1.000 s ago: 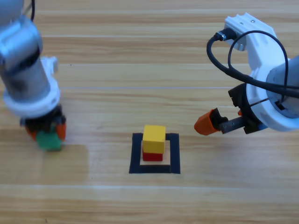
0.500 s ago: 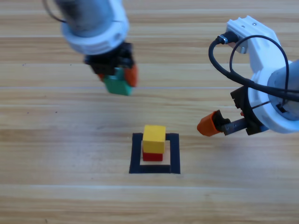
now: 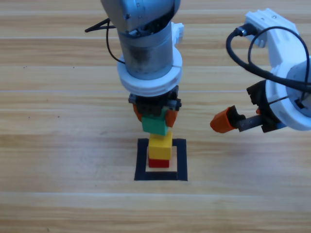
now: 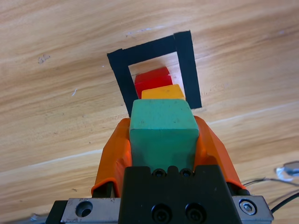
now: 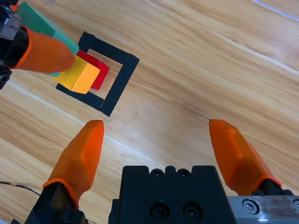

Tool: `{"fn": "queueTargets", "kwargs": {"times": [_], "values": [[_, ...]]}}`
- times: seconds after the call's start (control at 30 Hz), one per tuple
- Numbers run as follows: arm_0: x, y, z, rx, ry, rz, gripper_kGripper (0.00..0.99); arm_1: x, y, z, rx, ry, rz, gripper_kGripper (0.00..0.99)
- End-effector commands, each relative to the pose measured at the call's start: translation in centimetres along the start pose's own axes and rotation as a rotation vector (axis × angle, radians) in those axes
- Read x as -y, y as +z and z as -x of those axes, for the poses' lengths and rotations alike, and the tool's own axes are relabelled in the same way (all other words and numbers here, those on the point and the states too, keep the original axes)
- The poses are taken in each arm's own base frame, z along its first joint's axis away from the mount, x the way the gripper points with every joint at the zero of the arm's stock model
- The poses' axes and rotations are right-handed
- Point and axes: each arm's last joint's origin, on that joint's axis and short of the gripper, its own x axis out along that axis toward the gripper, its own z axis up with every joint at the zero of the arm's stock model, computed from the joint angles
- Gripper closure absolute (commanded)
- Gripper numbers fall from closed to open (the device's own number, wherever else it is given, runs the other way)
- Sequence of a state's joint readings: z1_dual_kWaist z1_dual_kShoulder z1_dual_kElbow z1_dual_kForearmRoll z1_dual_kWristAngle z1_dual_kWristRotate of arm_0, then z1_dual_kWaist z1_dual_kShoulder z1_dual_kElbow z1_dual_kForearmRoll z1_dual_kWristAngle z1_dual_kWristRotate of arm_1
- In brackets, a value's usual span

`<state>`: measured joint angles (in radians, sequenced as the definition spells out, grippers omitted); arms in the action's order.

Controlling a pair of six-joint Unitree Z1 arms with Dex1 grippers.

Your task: Stack the blocks in the rectangular block: red at the bottom, yellow in the middle, green on top

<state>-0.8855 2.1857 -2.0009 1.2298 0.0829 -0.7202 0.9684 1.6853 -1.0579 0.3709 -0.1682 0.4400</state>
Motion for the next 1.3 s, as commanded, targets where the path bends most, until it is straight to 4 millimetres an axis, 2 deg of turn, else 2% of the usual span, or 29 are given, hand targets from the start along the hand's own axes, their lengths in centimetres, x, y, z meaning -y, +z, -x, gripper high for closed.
{"fn": "queueTargets", "kwargs": {"times": [0.03, 0.7, 1.3], "values": [[0.8, -0.2, -1.7, -0.015, 0.049, 0.048, 0.979, 1.6, 0.1, 0.7, 0.036, -0.025, -0.047, 0.000], [1.8, -1.3, -0.8, 0.003, 0.047, 0.157, 0.978, 2.3, 0.0, 1.1, 0.035, -0.010, -0.065, 0.000], [2.1, -1.2, -2.1, -0.014, 0.069, 0.159, 0.976, 2.3, 0.0, 0.7, 0.024, -0.015, -0.063, 0.000]]}}
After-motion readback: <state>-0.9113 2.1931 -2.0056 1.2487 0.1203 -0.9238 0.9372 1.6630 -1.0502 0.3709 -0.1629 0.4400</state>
